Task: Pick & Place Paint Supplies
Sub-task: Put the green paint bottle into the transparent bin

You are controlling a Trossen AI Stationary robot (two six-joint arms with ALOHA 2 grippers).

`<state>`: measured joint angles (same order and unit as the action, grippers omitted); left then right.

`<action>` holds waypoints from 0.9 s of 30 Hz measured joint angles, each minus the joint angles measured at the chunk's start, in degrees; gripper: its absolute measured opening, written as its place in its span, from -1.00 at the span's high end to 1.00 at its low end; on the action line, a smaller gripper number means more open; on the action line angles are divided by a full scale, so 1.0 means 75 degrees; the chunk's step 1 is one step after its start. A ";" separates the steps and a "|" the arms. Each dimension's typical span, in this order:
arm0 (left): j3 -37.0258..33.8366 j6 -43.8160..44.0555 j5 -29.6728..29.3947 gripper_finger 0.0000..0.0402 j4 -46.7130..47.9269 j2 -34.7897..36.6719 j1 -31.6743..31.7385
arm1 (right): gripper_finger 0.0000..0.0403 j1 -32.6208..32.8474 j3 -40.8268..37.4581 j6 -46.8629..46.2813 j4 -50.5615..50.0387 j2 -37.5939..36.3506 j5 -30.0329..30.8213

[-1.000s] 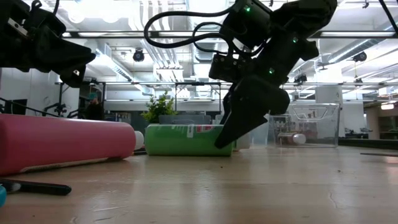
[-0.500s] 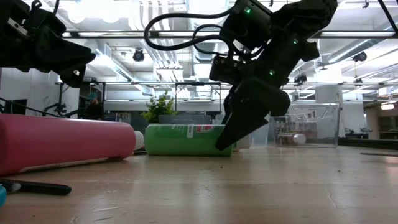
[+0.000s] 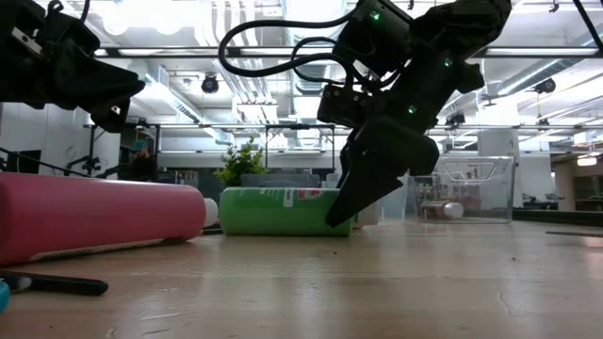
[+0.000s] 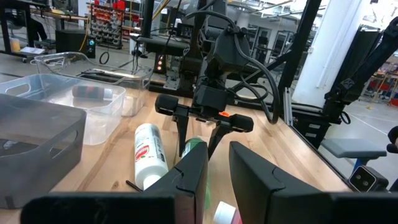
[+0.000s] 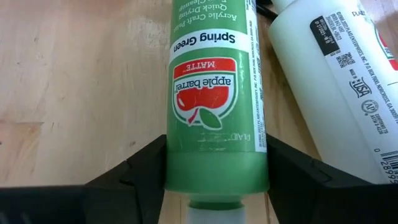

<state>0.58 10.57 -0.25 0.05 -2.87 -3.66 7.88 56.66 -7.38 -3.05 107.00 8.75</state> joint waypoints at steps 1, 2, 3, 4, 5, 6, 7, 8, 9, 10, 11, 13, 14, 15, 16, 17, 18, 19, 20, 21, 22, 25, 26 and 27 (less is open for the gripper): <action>0.0000 -0.0002 0.0000 0.62 0.0000 0.0000 -0.0001 | -0.06 0.0000 0.0000 0.0003 0.0000 0.0000 0.0005; -0.0002 -0.0001 0.0000 0.62 0.0000 0.0000 -0.0003 | -0.07 0.0000 0.0000 0.0005 0.0000 0.0000 0.0008; -0.0002 -0.0002 0.0000 0.62 0.0000 0.0000 -0.0003 | -0.08 0.0000 0.0000 0.0006 0.0000 0.0000 0.0009; -0.0001 -0.0001 0.0000 0.62 0.0000 0.0000 -0.0001 | -0.09 0.0000 0.0000 0.0006 -0.0002 0.0000 0.0009; -0.0002 0.0000 0.0000 0.62 0.0000 0.0000 -0.0003 | -0.09 0.0000 0.0000 0.0010 -0.0003 0.0000 0.0011; 0.0000 -0.0001 0.0000 0.62 0.0000 0.0000 0.0000 | -0.09 0.0000 0.0000 0.0016 -0.0003 0.0000 0.0012; -0.0003 0.0000 0.0000 0.62 0.0000 0.0000 0.0000 | -0.09 0.0000 0.0000 0.0020 -0.0003 0.0000 0.0014; 0.0000 -0.0003 0.0000 0.62 0.0000 0.0000 0.0000 | -0.09 0.0000 0.0000 0.0020 -0.0003 0.0000 0.0017; 0.0000 0.0000 0.0000 0.62 0.0000 0.0000 -0.0003 | -0.09 0.0000 0.0000 0.0022 -0.0003 0.0003 0.0017; -0.0003 0.0000 0.0000 0.62 0.0000 0.0000 0.0000 | -0.09 0.0000 0.0000 0.0026 -0.0003 0.0003 0.0020; 0.0000 -0.0003 0.0000 0.62 0.0000 0.0000 -0.0003 | -0.09 0.0000 0.0000 0.0026 -0.0003 0.0003 0.0020; -0.0001 -0.0001 0.0000 0.62 0.0000 0.0000 -0.0001 | -0.09 0.0000 0.0000 0.0029 -0.0004 0.0003 0.0020; -0.0003 -0.0002 0.0000 0.62 0.0000 0.0000 0.0000 | -0.10 0.0000 0.0000 0.0032 -0.0003 0.0003 0.0020; -0.0002 -0.0001 0.0000 0.62 0.0000 0.0000 -0.0001 | -0.10 0.0000 0.0000 0.0032 -0.0003 0.0003 0.0020; -0.0003 -0.0002 0.0000 0.62 0.0000 0.0000 0.0000 | -0.10 0.0000 0.0000 0.0032 -0.0004 0.0003 0.0020; 0.0000 -0.0003 0.0000 0.62 0.0000 0.0000 -0.0002 | -0.10 0.0000 0.0000 0.0032 -0.0004 0.0003 0.0020; 0.0000 0.0000 0.0000 0.62 0.0000 0.0000 0.0000 | -0.10 0.0000 0.0000 0.0032 -0.0005 0.0003 0.0020; -0.0003 -0.0003 0.0000 0.62 0.0000 0.0000 -0.0003 | -0.10 0.0000 0.0000 0.0033 -0.0005 0.0003 0.0020; 0.0000 -0.0003 0.0000 0.62 0.0000 0.0000 0.0000 | -0.10 0.0000 0.0000 0.0035 -0.0006 0.0003 0.0020; 0.0000 0.0000 0.0000 0.62 0.0000 0.0000 0.0000 | -0.10 0.0000 0.0003 0.0038 -0.0009 0.0003 0.0020; 0.0000 -0.0001 0.0000 0.62 0.0000 0.0000 -0.0002 | -0.10 0.0000 0.0007 0.0039 -0.0013 0.0003 0.0020; 0.0000 -0.0001 0.0000 0.62 0.0000 0.0000 -0.0003 | -0.10 0.0000 0.0009 0.0070 -0.0028 -0.0019 0.0020; 0.0000 -0.0003 0.0000 0.62 0.0000 0.0000 -0.0002 | -0.10 0.0000 0.0009 0.0067 -0.0029 -0.0027 0.0020; 0.0000 -0.0002 0.0000 0.62 0.0000 0.0000 -0.0002 | -0.10 0.0000 0.0009 0.0065 -0.0033 -0.0035 0.0020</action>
<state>0.58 10.55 -0.25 0.05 -2.87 -3.68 7.88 56.73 -6.89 -3.30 106.74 8.91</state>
